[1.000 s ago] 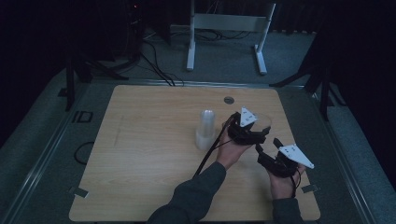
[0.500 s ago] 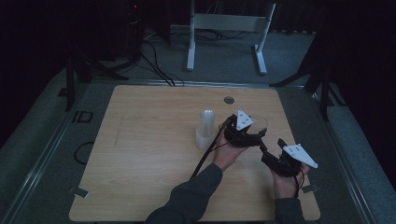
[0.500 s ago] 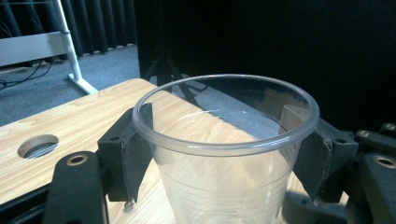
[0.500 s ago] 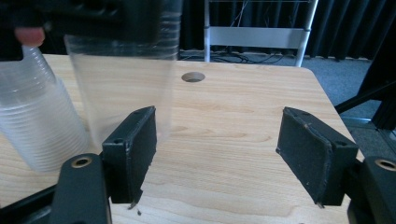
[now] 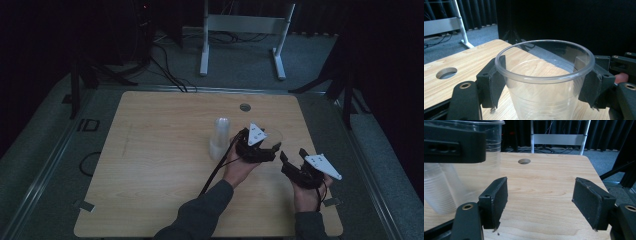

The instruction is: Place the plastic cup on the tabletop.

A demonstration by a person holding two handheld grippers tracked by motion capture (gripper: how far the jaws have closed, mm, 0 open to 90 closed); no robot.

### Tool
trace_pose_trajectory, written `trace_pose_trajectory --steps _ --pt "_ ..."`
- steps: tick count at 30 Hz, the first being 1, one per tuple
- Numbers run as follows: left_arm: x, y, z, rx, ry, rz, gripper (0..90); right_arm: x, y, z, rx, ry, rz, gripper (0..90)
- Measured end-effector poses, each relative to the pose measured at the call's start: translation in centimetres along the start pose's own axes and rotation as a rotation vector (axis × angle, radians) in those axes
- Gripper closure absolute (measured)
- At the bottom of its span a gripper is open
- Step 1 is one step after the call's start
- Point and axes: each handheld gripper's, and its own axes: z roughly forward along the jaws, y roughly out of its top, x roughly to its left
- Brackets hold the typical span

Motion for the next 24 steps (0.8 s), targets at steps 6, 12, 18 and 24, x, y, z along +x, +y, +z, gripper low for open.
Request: trace_pose_trajectory --steps 6,12,18,24 --pt "-0.1 -0.3 -0.3 -0.001 0.001 0.010 27.7 0.0 0.0 0.0 0.001 0.000 -0.001 27.9" --pt "-0.1 -0.6 -0.7 -0.011 -0.001 0.001 27.7 0.0 0.0 0.0 0.003 0.001 0.005 27.9" --pt "0.0 -0.9 -1.0 -0.019 -0.003 -0.003 27.7 0.0 -0.1 0.2 0.007 0.002 0.004 27.9" --pt "0.3 -1.3 -1.4 -0.029 -0.021 -0.019 27.7 -0.1 -0.1 0.3 0.009 0.002 0.005 27.9"
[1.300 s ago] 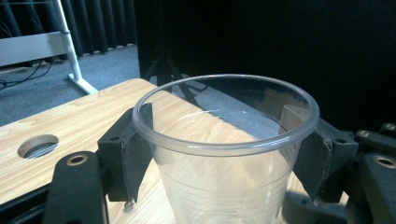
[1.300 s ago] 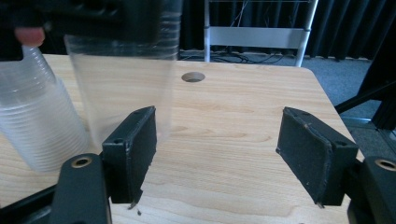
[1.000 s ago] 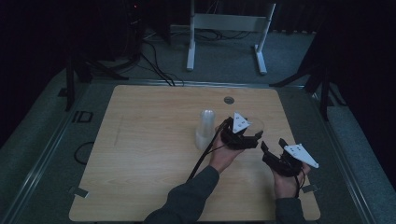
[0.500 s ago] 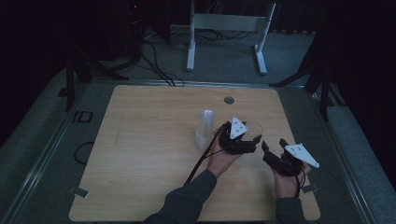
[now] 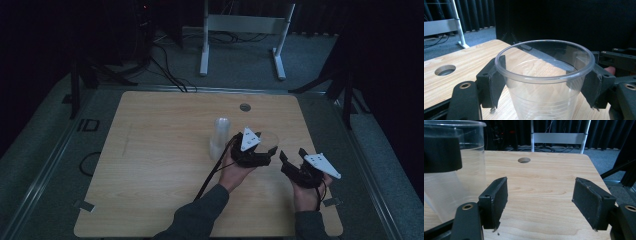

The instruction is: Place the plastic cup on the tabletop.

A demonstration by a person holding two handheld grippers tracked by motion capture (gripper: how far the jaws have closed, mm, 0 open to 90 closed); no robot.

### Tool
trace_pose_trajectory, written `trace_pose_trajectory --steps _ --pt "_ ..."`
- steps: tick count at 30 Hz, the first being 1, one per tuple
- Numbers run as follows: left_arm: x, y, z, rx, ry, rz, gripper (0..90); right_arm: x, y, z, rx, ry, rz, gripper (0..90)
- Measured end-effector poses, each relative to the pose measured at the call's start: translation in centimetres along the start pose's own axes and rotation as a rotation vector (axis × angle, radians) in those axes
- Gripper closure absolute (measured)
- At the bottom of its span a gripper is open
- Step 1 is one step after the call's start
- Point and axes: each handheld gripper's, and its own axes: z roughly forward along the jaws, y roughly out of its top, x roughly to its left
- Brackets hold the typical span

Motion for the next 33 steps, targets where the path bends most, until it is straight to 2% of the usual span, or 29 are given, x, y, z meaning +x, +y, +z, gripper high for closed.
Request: trace_pose_trajectory --steps 7,15,33 --pt "0.4 -0.6 -0.6 -0.001 0.007 -0.002 27.7 0.1 -0.1 0.2 0.005 0.001 -0.005 27.9" --pt "0.8 -1.0 -1.2 -0.011 0.002 -0.033 27.6 0.2 -0.1 0.1 0.005 0.002 -0.005 27.9" --pt "1.4 -3.2 -2.3 0.006 0.042 -0.009 27.6 0.5 -0.2 0.3 0.008 0.002 -0.015 27.9"
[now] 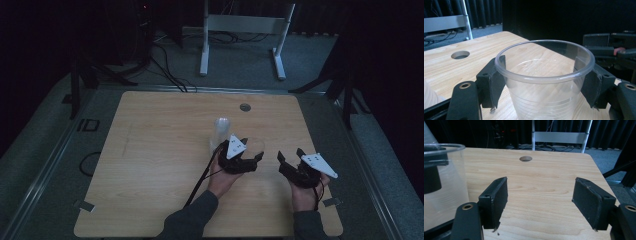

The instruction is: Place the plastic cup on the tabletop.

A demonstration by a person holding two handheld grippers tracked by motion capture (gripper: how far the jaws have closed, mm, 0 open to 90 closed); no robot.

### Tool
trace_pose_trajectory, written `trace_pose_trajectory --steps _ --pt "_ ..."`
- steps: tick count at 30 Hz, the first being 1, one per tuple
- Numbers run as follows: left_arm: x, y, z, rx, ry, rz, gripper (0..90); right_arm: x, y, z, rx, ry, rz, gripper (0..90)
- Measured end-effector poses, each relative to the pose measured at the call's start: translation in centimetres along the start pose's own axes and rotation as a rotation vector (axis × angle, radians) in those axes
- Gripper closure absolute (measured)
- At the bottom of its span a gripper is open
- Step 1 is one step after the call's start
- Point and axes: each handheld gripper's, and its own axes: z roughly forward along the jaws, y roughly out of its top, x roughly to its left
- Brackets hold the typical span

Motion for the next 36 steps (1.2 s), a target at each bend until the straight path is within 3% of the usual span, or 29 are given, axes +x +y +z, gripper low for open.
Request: trace_pose_trajectory --steps 14,17,31,36 --pt "-0.1 -3.1 -0.6 0.023 0.015 0.055 26.8 0.0 0.0 0.0 0.000 0.001 -0.003 27.9" --pt "0.0 -3.5 -0.5 0.027 0.045 0.067 26.7 0.1 0.0 0.0 0.000 0.001 -0.004 27.9" --pt "0.2 -5.3 0.0 0.074 0.058 0.062 25.6 0.0 0.0 -0.1 -0.002 -0.001 -0.002 27.8" --pt "0.3 -5.5 -0.4 0.117 0.047 0.058 16.0 0.0 0.0 -0.1 -0.001 -0.002 -0.002 27.8"
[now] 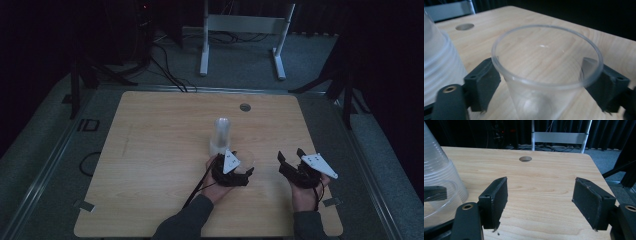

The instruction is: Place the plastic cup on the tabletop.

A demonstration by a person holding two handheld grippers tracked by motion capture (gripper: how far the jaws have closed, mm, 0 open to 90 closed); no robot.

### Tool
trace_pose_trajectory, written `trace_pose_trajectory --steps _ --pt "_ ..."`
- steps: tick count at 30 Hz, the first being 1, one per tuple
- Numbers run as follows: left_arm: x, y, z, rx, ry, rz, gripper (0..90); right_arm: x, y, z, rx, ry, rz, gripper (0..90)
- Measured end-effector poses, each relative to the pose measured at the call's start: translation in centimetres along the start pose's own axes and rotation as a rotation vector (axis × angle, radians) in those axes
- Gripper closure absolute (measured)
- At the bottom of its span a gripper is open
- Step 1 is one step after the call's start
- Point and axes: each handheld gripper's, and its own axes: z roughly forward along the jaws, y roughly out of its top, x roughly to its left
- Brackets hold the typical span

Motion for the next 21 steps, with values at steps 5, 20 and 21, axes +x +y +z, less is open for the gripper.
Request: trace_pose_trajectory --steps 5,20,21 --pt "0.3 -0.4 -0.6 0.027 -0.010 -0.010 10.9 0.1 -0.1 0.1 0.009 0.004 -0.001 27.3" --pt "1.6 -2.1 -3.9 0.056 0.014 -0.031 12.3 -0.1 -0.1 0.2 0.017 0.002 0.003 26.6" --pt "1.8 -2.2 -4.2 0.054 0.018 -0.032 12.8 -0.1 -0.1 0.2 0.017 0.000 0.003 26.6"
